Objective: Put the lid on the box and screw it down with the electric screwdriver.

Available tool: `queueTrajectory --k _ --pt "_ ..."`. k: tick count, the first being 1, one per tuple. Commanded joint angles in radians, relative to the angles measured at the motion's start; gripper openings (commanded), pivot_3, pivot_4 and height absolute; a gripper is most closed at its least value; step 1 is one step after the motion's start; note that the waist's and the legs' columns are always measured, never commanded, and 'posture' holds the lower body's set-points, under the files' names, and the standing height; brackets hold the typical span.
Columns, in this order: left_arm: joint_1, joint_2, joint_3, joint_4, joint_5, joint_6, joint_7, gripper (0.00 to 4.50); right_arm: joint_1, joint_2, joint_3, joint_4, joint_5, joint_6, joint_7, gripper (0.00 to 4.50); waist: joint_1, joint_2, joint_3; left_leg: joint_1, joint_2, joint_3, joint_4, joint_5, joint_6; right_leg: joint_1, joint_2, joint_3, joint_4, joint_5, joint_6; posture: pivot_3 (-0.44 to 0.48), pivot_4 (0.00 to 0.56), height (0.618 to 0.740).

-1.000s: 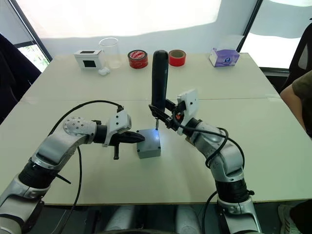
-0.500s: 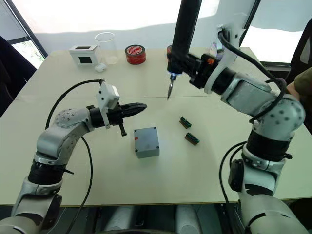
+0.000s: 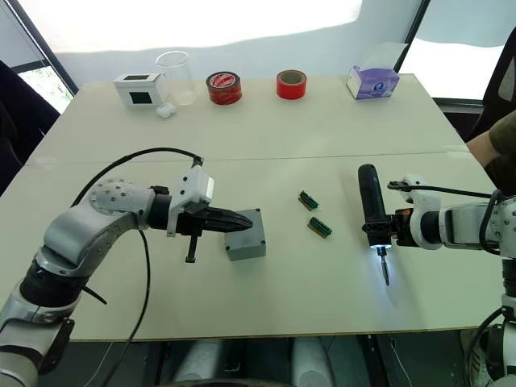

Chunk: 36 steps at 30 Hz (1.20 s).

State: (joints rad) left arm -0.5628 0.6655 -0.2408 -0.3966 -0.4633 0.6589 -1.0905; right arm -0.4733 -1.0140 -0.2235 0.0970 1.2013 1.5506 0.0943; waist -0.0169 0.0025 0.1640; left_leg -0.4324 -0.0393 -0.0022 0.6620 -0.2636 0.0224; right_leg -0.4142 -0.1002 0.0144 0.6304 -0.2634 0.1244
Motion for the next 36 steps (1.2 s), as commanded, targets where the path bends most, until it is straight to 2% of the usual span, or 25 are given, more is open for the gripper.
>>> queueTrajectory --k 1,10,14,16,21,36 --pt "0.009 -0.012 -0.033 0.006 0.063 -0.067 0.024 0.0 -0.048 -0.039 -0.03 0.042 -0.062 0.052 0.061 1.74 0.004 0.0 0.0 0.001 0.001 0.0 0.0 0.0 0.0 0.001 0.001 0.0 0.0 0.0 0.0 0.0 0.15 0.74" --pt "0.038 -0.026 -0.04 -0.026 0.069 -0.066 0.049 0.0 -0.092 -0.065 0.047 0.107 -0.244 0.039 0.164 1.74 0.009 -0.001 0.001 0.001 0.001 -0.001 0.002 0.0 0.0 0.002 0.002 0.0 0.0 0.0 0.001 0.0 0.15 0.74" --pt "0.053 -0.033 -0.038 -0.026 0.07 -0.074 0.063 0.0 -0.11 -0.044 0.081 0.13 -0.321 0.045 0.213 1.74 0.007 -0.001 0.001 0.001 0.001 -0.002 0.002 0.0 0.0 0.002 0.002 0.0 0.0 0.0 0.001 0.0 0.15 0.74" --pt "0.056 -0.032 -0.039 -0.027 0.073 -0.075 0.063 0.0 -0.108 -0.046 0.107 0.129 -0.355 0.039 0.238 2.77 0.008 -0.001 0.001 0.001 0.001 -0.002 0.002 0.0 0.0 0.003 0.002 0.0 0.0 0.0 0.001 0.0 0.15 0.74" --pt "0.052 -0.01 -0.056 -0.029 0.106 -0.099 0.048 0.0 -0.109 -0.043 0.147 0.132 -0.432 0.013 0.281 4.4 0.01 -0.003 0.001 0.006 0.0 -0.002 0.002 0.0 0.0 0.008 0.002 0.0 -0.001 0.0 0.001 0.0 0.15 0.74" --pt "0.035 -0.046 -0.045 0.02 0.104 -0.1 0.053 0.0 -0.134 0.013 0.099 0.095 -0.537 0.041 0.344 4.46 0.026 -0.006 0.0 0.006 0.0 -0.003 0.003 0.0 0.0 0.009 0.001 0.0 -0.001 0.0 0.001 0.0 0.15 0.74"
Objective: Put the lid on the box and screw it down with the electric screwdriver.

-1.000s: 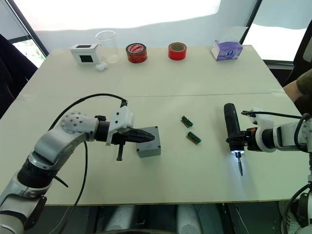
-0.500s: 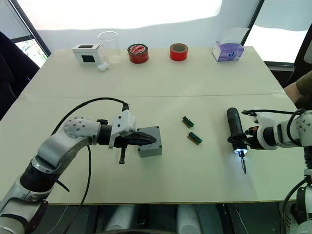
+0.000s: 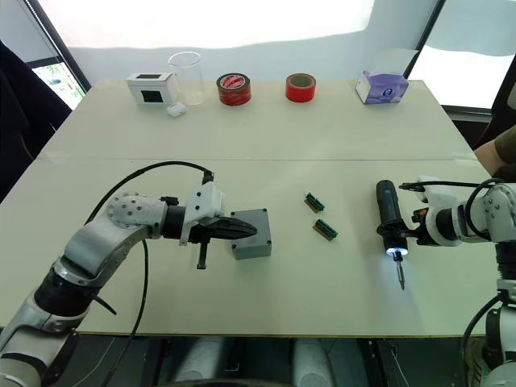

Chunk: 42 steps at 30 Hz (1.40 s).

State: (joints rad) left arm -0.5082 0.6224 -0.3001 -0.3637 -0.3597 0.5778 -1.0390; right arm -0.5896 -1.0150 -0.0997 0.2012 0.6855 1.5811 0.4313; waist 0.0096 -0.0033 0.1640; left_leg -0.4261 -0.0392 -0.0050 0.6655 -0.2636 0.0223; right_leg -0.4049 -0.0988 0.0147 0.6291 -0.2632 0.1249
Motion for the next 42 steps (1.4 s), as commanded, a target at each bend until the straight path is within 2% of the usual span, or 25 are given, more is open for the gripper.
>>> queueTrajectory --k 1,4,7,10,15,19,22,26,33,42 --pt "-0.019 -0.004 0.015 -0.012 0.001 -0.019 0.001 0.0 -0.024 0.015 -0.028 -0.018 -0.025 0.008 0.011 4.46 0.0 0.0 0.0 0.0 0.0 0.0 0.0 0.0 0.0 0.0 0.0 0.0 0.0 0.0 0.0 0.0 0.15 0.74" --pt "-0.028 0.022 0.014 -0.005 0.039 -0.033 0.006 0.0 -0.079 -0.056 0.034 -0.119 -0.04 -0.097 0.095 4.46 -0.004 0.002 0.001 0.0 0.0 0.0 0.0 0.0 0.0 -0.001 0.0 0.0 0.0 0.0 0.0 0.0 0.15 0.74" --pt "-0.043 0.05 0.048 0.016 0.048 -0.037 0.003 0.0 -0.129 -0.166 0.191 -0.229 -0.165 -0.315 0.2 4.46 -0.006 0.01 0.005 -0.001 0.0 0.001 0.0 0.0 0.0 -0.004 0.0 0.0 0.001 0.0 0.0 0.0 0.15 0.74" --pt "-0.061 0.076 0.124 0.05 0.025 -0.006 0.024 0.0 -0.151 -0.227 0.31 -0.38 -0.284 -0.577 0.341 4.46 -0.007 0.009 0.006 -0.001 0.001 0.001 -0.001 0.0 0.0 -0.005 0.001 -0.001 0.002 0.0 0.001 0.0 0.15 0.74" --pt "-0.024 0.105 0.165 0.071 0.047 0.034 0.071 0.0 -0.033 -0.167 0.327 -0.596 -0.28 -0.739 0.441 4.46 -0.012 0.008 0.006 -0.001 0.001 0.0 -0.001 0.0 0.0 -0.004 0.001 -0.001 0.002 -0.001 0.002 0.0 0.15 0.74" --pt "0.07 0.147 0.156 0.013 0.039 0.072 0.066 0.0 0.112 -0.011 0.26 -0.731 -0.108 -0.696 0.465 4.46 -0.015 0.006 0.006 -0.001 0.001 0.0 -0.001 0.0 0.0 -0.004 0.0 0.0 0.002 0.0 0.002 0.0 0.15 0.74" --pt "0.11 0.145 0.157 -0.013 0.015 0.101 0.064 0.0 0.147 0.051 0.288 -0.743 -0.108 -0.67 0.439 4.46 -0.013 0.005 0.007 -0.002 0.0 -0.001 0.0 0.0 0.0 -0.003 -0.001 0.0 0.003 0.0 0.002 0.0 0.15 0.74" --pt "0.13 0.117 0.098 0.027 0.058 0.07 0.078 0.0 0.159 0.138 0.344 -0.747 -0.128 -0.665 0.402 4.46 0.0 0.005 0.006 0.0 0.0 -0.001 0.0 0.0 -0.001 -0.003 -0.001 0.0 0.003 0.0 0.001 0.0 0.15 0.74" --pt "0.063 0.071 0.019 0.101 0.113 0.02 0.069 0.0 0.153 0.199 0.399 -0.733 -0.159 -0.658 0.401 4.46 0.004 0.005 0.006 -0.001 -0.001 -0.001 0.0 0.0 -0.002 -0.003 -0.002 -0.001 0.003 0.0 0.001 0.0 0.15 0.74" --pt "-0.094 -0.067 -0.056 0.362 0.186 -0.132 0.018 0.0 0.148 0.256 0.413 -0.773 -0.121 -0.58 0.397 4.46 0.003 0.004 0.006 0.0 -0.001 -0.001 0.0 0.001 -0.002 -0.002 -0.002 -0.002 0.003 0.0 0.001 0.0 0.15 0.74"
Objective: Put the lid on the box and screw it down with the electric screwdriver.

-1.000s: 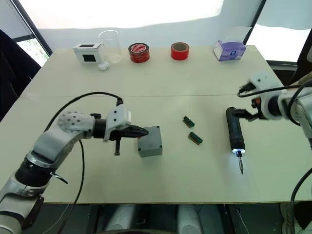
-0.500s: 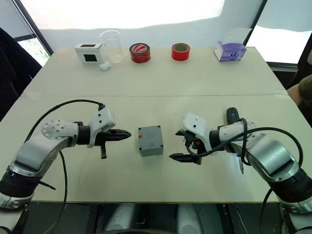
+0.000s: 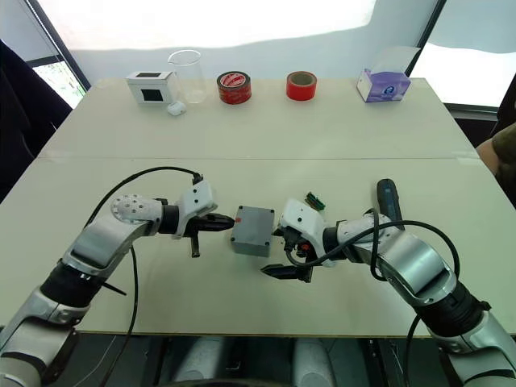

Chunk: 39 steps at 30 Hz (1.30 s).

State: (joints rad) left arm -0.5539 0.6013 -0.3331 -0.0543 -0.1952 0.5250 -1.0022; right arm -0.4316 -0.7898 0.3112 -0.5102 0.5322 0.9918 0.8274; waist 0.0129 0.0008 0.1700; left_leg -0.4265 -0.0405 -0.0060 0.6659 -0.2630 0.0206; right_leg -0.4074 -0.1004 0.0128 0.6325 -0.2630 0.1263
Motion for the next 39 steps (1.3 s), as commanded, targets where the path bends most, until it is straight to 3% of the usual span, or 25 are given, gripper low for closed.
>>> queueTrajectory --k 1,4,9,12,19,30,39 --pt "-0.058 -0.055 -0.023 0.071 0.027 -0.092 -0.021 0.0 -0.01 0.036 -0.001 -0.066 0.034 0.016 0.0 4.46 -0.001 0.0 0.0 0.0 0.0 0.0 0.0 0.0 0.0 0.0 0.0 0.0 0.0 0.0 0.0 0.0 0.15 0.74" --pt "-0.08 -0.063 -0.019 0.122 0.051 -0.128 -0.033 0.0 -0.003 0.029 -0.019 -0.087 0.023 0.032 -0.017 4.46 -0.001 0.0 0.0 0.0 0.0 0.0 0.0 0.0 0.0 0.0 0.0 0.0 0.0 0.0 0.0 0.0 0.15 0.74" --pt "-0.057 0.003 0.035 0.118 0.051 -0.114 -0.057 0.0 -0.005 -0.058 -0.114 -0.096 0.021 0.018 0.008 4.46 -0.002 0.0 0.0 0.0 0.0 0.0 0.0 0.0 0.0 0.0 0.001 0.0 0.0 0.0 0.0 0.0 0.15 0.74" --pt "0.011 0.071 0.054 0.052 0.026 -0.074 -0.093 0.0 -0.025 -0.101 -0.088 -0.037 -0.048 -0.044 0.021 4.46 -0.008 0.0 0.0 0.0 0.0 0.0 0.0 0.0 0.0 -0.001 0.001 0.0 0.0 0.0 0.0 0.0 0.15 0.74" --pt "0.152 0.149 0.069 -0.194 -0.05 0.066 -0.127 0.0 -0.062 -0.054 0.001 0.093 -0.151 -0.164 0.05 4.46 -0.004 0.0 0.0 0.0 0.001 0.0 0.0 0.0 0.0 0.0 0.001 0.001 0.0 0.0 0.0 0.0 0.15 0.74" --pt "0.106 0.003 0.055 -0.145 0.003 0.043 0.034 0.0 -0.046 0.007 0.053 0.074 -0.142 -0.181 0.145 4.46 0.0 -0.001 0.0 0.0 0.0 0.0 0.001 0.0 0.0 0.0 0.001 0.0 0.001 0.0 0.0 0.0 0.15 0.74" --pt "0.083 -0.003 0.051 -0.121 -0.001 0.034 0.021 0.0 -0.021 0.017 0.032 0.037 -0.145 -0.139 0.125 4.46 -0.002 -0.001 0.0 0.0 0.001 0.0 0.001 0.0 0.0 0.0 0.001 0.0 0.001 0.0 0.0 0.0 0.15 0.74"
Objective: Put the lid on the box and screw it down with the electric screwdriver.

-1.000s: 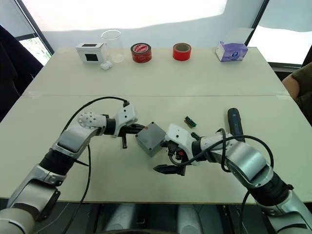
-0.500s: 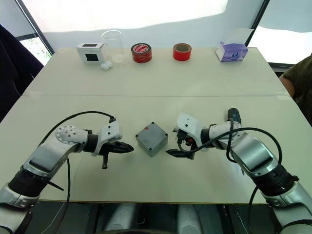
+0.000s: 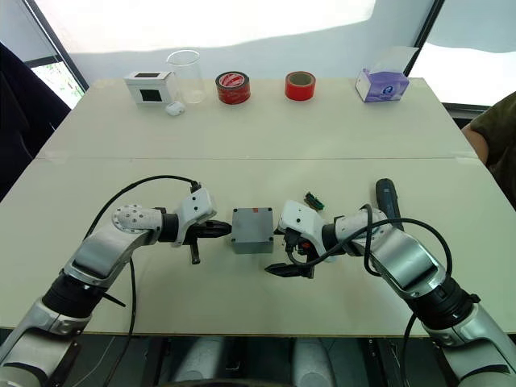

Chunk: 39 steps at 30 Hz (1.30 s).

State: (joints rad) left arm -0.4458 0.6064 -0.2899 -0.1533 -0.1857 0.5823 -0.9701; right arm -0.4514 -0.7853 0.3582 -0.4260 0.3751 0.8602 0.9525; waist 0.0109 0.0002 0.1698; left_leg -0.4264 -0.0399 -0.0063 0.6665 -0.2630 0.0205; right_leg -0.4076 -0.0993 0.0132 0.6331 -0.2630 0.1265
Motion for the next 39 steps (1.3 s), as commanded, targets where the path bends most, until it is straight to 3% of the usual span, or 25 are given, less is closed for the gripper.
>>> queueTrajectory --k 1,6,13,24,27,30,39 --pt "-0.027 -0.007 0.009 -0.022 -0.011 -0.024 -0.014 0.0 0.0 0.012 -0.017 -0.048 0.01 -0.007 -0.004 4.46 0.001 0.0 0.0 0.0 0.0 0.0 0.0 0.0 0.0 0.0 0.0 0.0 0.0 0.0 0.0 0.0 0.15 0.74" --pt "-0.036 0.006 0.03 -0.012 -0.011 -0.031 -0.016 0.0 0.003 -0.005 -0.056 -0.053 0.014 0.005 -0.017 4.46 0.002 0.0 0.0 0.0 0.0 0.0 0.0 0.0 0.0 0.0 0.0 0.0 0.0 0.0 0.0 0.0 0.15 0.74" --pt "-0.037 0.098 0.135 -0.071 -0.103 0.039 -0.073 0.0 0.025 -0.056 -0.329 -0.022 0.132 0.076 -0.027 4.46 0.001 0.0 0.0 0.0 0.0 0.0 0.0 0.0 0.0 0.0 0.0 0.0 0.0 0.0 0.0 0.0 0.15 0.74" --pt "-0.062 0.147 0.146 -0.197 -0.214 0.126 -0.125 0.0 0.024 0.049 -0.366 0.316 0.005 -0.156 -0.139 4.46 -0.001 0.0 0.0 0.0 0.0 0.0 0.0 0.0 -0.001 0.0 0.0 0.0 0.0 0.0 0.0 0.0 0.15 0.74" --pt "-0.087 0.124 0.142 -0.206 -0.218 0.134 -0.101 0.0 0.015 0.067 -0.343 0.378 -0.038 -0.211 -0.155 3.94 0.0 0.0 0.0 0.0 0.0 0.0 0.0 0.001 -0.001 0.0 0.0 0.0 0.0 0.0 0.0 0.0 0.15 0.74" --pt "-0.086 0.124 0.141 -0.219 -0.227 0.144 -0.094 0.0 0.006 0.084 -0.334 0.408 -0.052 -0.23 -0.157 2.89 -0.002 0.0 0.0 0.0 0.0 0.0 0.0 0.001 -0.001 0.0 0.0 0.0 0.0 0.0 0.0 0.0 0.15 0.74" --pt "-0.078 0.134 0.139 -0.211 -0.232 0.141 -0.09 0.0 -0.018 0.113 -0.327 0.449 -0.079 -0.252 -0.16 2.89 -0.001 0.0 0.0 0.0 0.0 0.0 0.0 0.001 -0.002 0.0 0.001 0.0 0.001 0.0 0.0 0.0 0.15 0.74"
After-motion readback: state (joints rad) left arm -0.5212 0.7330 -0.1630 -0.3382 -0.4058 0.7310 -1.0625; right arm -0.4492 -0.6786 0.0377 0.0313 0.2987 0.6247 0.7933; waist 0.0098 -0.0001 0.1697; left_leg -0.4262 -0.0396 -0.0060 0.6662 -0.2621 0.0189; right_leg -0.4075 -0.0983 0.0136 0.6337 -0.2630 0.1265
